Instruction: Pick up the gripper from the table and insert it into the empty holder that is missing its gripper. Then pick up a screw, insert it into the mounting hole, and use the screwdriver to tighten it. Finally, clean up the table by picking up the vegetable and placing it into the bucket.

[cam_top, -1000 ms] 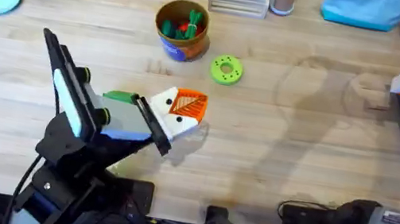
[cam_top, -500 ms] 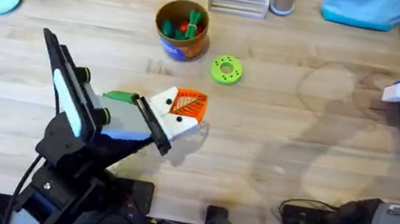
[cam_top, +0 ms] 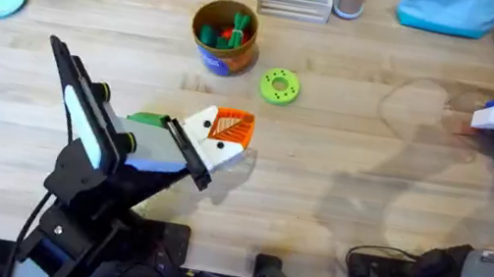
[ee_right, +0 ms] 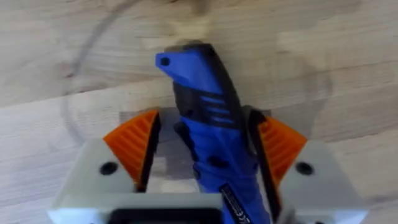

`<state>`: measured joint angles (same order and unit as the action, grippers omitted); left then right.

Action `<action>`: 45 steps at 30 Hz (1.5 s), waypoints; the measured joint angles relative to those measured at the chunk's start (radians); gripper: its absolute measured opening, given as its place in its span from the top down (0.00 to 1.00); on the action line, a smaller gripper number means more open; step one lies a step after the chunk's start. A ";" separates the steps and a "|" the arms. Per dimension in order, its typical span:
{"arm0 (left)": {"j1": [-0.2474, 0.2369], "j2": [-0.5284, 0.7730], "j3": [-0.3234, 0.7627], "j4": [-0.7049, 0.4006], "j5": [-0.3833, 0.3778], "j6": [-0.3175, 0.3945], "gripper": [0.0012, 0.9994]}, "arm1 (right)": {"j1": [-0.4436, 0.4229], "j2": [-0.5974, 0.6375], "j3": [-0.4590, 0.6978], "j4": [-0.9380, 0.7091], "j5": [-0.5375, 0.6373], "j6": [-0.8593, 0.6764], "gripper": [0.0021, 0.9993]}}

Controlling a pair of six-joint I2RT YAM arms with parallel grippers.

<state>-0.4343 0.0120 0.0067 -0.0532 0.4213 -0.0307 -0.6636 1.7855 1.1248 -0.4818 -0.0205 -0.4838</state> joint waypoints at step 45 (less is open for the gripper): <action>0.000 0.000 0.000 -0.002 -0.052 0.000 0.99 | 0.050 -0.519 0.304 -0.211 -0.207 0.253 0.98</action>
<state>-0.4343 0.0120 0.0067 -0.0555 0.3695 -0.0310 -0.6136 1.2664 1.4292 -0.6929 -0.2277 -0.2309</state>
